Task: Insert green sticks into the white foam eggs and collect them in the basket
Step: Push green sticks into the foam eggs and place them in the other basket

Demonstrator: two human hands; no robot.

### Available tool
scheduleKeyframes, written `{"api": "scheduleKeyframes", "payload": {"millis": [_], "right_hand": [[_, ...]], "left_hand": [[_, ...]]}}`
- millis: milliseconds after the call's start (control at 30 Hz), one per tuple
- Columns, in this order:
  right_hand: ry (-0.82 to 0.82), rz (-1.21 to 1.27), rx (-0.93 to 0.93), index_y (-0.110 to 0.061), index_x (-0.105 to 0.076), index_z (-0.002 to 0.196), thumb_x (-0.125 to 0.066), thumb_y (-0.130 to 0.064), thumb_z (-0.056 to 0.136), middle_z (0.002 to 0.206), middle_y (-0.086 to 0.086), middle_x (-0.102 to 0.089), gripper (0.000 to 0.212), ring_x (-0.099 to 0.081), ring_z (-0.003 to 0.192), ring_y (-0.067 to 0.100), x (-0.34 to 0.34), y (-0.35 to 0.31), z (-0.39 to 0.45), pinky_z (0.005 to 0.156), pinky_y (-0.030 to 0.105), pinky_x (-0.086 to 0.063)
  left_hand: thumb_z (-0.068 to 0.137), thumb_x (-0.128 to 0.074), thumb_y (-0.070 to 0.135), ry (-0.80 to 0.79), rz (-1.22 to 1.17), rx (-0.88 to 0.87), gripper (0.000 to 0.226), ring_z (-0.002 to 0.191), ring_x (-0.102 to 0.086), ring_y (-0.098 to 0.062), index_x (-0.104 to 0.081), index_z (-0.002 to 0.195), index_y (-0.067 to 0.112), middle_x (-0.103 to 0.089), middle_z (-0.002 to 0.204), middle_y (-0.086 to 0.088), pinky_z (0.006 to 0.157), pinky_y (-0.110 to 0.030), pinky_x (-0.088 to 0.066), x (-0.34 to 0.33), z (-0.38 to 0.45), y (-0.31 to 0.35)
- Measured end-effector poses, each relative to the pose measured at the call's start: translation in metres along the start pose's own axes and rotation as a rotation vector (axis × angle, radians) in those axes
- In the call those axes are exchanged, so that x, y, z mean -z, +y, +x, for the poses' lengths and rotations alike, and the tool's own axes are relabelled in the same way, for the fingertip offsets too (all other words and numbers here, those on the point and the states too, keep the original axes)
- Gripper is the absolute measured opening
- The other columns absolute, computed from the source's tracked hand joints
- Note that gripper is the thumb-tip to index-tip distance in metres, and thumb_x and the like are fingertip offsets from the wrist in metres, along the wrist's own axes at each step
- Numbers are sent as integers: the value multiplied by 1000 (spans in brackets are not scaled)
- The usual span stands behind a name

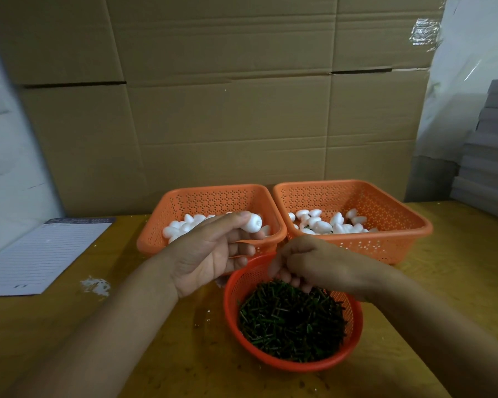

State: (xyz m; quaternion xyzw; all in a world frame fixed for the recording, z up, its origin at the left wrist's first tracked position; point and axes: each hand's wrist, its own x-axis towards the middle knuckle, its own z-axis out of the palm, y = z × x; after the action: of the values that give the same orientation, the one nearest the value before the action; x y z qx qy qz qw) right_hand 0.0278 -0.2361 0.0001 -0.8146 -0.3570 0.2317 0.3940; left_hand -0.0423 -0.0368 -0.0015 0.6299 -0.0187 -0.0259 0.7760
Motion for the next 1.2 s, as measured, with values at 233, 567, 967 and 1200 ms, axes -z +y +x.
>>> {"api": "scheduleKeyframes", "payload": {"millis": [233, 567, 967, 1200], "right_hand": [[115, 387, 94, -6, -58, 117, -55, 3, 97, 80, 7, -68, 22, -63, 67, 11, 15, -2, -2, 60, 21, -54], [195, 384, 233, -17, -72, 109, -53, 3, 98, 76, -3, -70, 30, -63, 68, 4, 17, -9, -8, 64, 16, -53], [400, 366, 306, -7, -73, 87, -62, 7, 91, 69, 7, -74, 18, -69, 61, 8, 16, -14, -9, 59, 15, -54], [433, 277, 328, -11, -71, 83, -68, 5, 89, 72, 16, -73, 17, -69, 59, 14, 15, -16, -9, 57, 18, -55]], "left_hand": [[82, -71, 28, 2, -28, 2, 53, 75, -65, -12, -61, 129, 6, -72, 115, -9, 63, -23, -53, 0, 0, 0], [80, -75, 37, 19, -2, -39, 47, 75, -63, -9, -69, 121, 14, -72, 99, -2, 63, -22, -51, 1, 1, -3], [72, -83, 24, -13, 9, -45, 35, 78, -66, -9, -78, 106, 28, -72, 108, -3, 64, -22, -53, 0, -3, -2], [78, -79, 18, 9, 55, -50, 27, 77, -66, -8, -78, 104, 26, -73, 99, 1, 64, -20, -54, -4, -4, -1]]}}
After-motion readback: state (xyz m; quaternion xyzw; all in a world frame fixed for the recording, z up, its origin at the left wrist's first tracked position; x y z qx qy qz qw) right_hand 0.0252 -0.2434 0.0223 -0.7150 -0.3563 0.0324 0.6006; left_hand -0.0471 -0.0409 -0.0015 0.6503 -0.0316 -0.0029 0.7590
